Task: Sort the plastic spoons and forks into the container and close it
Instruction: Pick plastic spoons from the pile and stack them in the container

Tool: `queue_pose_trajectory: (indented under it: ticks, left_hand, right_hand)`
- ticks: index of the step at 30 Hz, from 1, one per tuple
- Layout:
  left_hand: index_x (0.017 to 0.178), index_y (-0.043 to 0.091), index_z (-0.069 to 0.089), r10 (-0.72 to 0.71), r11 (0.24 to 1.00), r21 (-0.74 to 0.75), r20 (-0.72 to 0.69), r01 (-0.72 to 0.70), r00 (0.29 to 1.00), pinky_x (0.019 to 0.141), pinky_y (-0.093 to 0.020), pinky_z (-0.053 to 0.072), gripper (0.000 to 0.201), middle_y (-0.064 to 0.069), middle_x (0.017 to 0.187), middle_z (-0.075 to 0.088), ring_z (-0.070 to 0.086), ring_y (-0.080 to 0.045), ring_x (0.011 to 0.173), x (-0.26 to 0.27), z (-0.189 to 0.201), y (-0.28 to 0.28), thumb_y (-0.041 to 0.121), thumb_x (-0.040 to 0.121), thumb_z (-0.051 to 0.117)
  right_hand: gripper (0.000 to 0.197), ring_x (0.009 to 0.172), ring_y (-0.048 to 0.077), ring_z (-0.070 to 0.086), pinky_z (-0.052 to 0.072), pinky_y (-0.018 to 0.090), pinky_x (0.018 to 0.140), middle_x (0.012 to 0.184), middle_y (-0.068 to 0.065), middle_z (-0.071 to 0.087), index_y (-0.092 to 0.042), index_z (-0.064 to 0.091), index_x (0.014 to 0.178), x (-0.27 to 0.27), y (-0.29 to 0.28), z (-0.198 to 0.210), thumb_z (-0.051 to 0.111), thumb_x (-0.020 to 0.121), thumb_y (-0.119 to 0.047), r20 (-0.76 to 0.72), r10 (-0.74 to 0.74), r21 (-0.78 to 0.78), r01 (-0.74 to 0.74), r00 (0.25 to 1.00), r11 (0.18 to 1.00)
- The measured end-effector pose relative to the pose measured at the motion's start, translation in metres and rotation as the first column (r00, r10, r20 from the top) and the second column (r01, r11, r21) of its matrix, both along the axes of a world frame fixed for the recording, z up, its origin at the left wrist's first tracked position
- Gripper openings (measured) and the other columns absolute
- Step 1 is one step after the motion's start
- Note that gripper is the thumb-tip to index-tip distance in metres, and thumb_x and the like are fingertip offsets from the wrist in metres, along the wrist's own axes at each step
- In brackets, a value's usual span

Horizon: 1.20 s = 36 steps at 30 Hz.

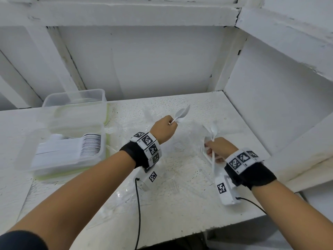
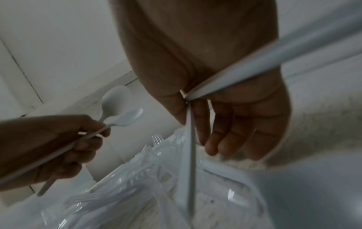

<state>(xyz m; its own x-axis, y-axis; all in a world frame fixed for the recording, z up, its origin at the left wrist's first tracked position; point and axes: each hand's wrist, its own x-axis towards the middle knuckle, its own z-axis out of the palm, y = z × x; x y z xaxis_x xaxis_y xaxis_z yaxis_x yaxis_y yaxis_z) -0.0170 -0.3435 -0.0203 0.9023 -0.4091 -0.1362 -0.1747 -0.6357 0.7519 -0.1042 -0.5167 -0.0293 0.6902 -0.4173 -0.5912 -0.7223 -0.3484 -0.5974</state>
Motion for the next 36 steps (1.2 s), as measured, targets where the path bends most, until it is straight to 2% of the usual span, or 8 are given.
queue_pose_trajectory:
  ticks: [8, 12, 14, 19, 22, 27, 31, 36]
  left_hand:
    - [0.094, 0.009, 0.044, -0.089, 0.995, -0.043, -0.035, 0.087, 0.995, 0.045, -0.023, 0.037, 0.019, 0.001, 0.069, 0.044, 0.042, -0.013, 0.057, -0.012, 0.004, 0.012, 0.027, 0.098, 0.04]
    - [0.102, 0.01, 0.049, -0.171, 0.985, -0.037, -0.069, 0.168, 0.983, 0.044, -0.022, 0.037, 0.02, 0.002, 0.068, 0.044, 0.04, -0.011, 0.055, -0.02, 0.003, 0.012, 0.027, 0.098, 0.04]
    - [0.107, 0.01, 0.051, -0.198, 0.98, -0.021, -0.069, 0.197, 0.978, 0.047, -0.02, 0.035, 0.021, 0.004, 0.067, 0.044, 0.04, -0.009, 0.054, -0.022, 0.002, 0.012, 0.028, 0.098, 0.041]
    - [0.107, 0.01, 0.056, -0.302, 0.953, 0.028, -0.005, 0.302, 0.953, 0.056, -0.018, 0.033, 0.022, 0.005, 0.074, 0.05, 0.046, -0.014, 0.067, -0.022, 0.001, 0.014, 0.026, 0.097, 0.045]
    - [0.109, 0.012, 0.061, -0.456, 0.888, 0.026, -0.059, 0.458, 0.888, 0.063, -0.014, 0.035, 0.02, 0.001, 0.089, 0.056, 0.049, -0.011, 0.075, -0.026, 0.002, 0.01, 0.02, 0.096, 0.049]
    - [0.115, 0.015, 0.063, -0.594, 0.787, 0.133, -0.099, 0.602, 0.799, 0.07, -0.019, 0.036, 0.027, -0.002, 0.101, 0.06, 0.05, -0.013, 0.089, -0.042, 0.0, -0.019, 0.012, 0.091, 0.051]
    - [0.132, 0.018, 0.051, -0.694, 0.671, 0.347, -0.016, 0.655, 0.719, 0.085, -0.022, 0.034, 0.038, -0.003, 0.129, 0.057, 0.052, -0.02, 0.114, -0.056, -0.004, -0.049, 0.02, 0.094, 0.049]
    - [0.125, 0.017, 0.055, -0.778, 0.5, 0.572, -0.035, 0.651, 0.628, 0.082, -0.028, 0.041, 0.031, -0.003, 0.123, 0.059, 0.055, -0.023, 0.112, -0.062, -0.012, -0.081, 0.022, 0.097, 0.042]
  right_hand:
    - [0.022, 0.06, 0.02, 0.054, 0.045, 0.027, 0.053, 0.076, 0.009, 0.057, -0.006, 0.057, 0.109, 0.003, -0.031, 0.024, 0.042, 0.097, -0.017, -0.026, 0.124, -0.17, -0.126, 0.992, 0.977]
    - [0.018, 0.092, 0.029, 0.058, 0.038, 0.028, 0.07, 0.099, 0.013, 0.062, -0.013, 0.055, 0.083, 0.015, -0.044, 0.027, 0.042, 0.096, -0.013, -0.145, 0.47, -0.511, -0.473, 0.871, 0.718]
    - [0.027, 0.089, 0.024, 0.055, 0.033, 0.025, 0.068, 0.083, 0.004, 0.057, -0.019, 0.045, 0.068, 0.021, -0.048, 0.021, 0.044, 0.095, -0.012, -0.219, 0.566, -0.528, -0.584, 0.795, 0.616]
    - [0.012, 0.079, 0.021, 0.049, 0.04, 0.027, 0.069, 0.079, 0.0, 0.039, -0.026, 0.053, 0.082, 0.029, -0.045, 0.001, 0.049, 0.092, -0.025, -0.306, 0.624, -0.573, -0.662, 0.719, 0.482]
    - [0.032, 0.073, 0.023, 0.052, 0.034, 0.026, 0.058, 0.07, 0.0, 0.042, -0.024, 0.041, 0.06, 0.029, -0.05, -0.008, 0.053, 0.09, -0.023, -0.163, 0.638, -0.592, -0.592, 0.752, 0.546]
    - [0.022, 0.072, 0.022, 0.05, 0.03, 0.023, 0.054, 0.075, 0.011, 0.053, -0.001, 0.061, 0.081, 0.029, -0.056, 0.004, 0.064, 0.087, -0.022, 0.091, 0.564, -0.543, -0.433, 0.821, 0.719]
    - [0.023, 0.065, 0.022, 0.046, 0.028, 0.021, 0.052, 0.068, 0.005, 0.047, -0.01, 0.057, 0.077, 0.029, -0.059, 0.023, 0.059, 0.09, -0.028, 0.308, 0.455, -0.545, -0.237, 0.836, 0.804]
    - [0.029, 0.059, 0.016, 0.036, 0.025, 0.024, 0.053, 0.061, 0.001, 0.04, -0.011, 0.053, 0.071, 0.026, -0.053, 0.042, 0.056, 0.092, -0.031, 0.375, 0.39, -0.496, -0.173, 0.841, 0.851]
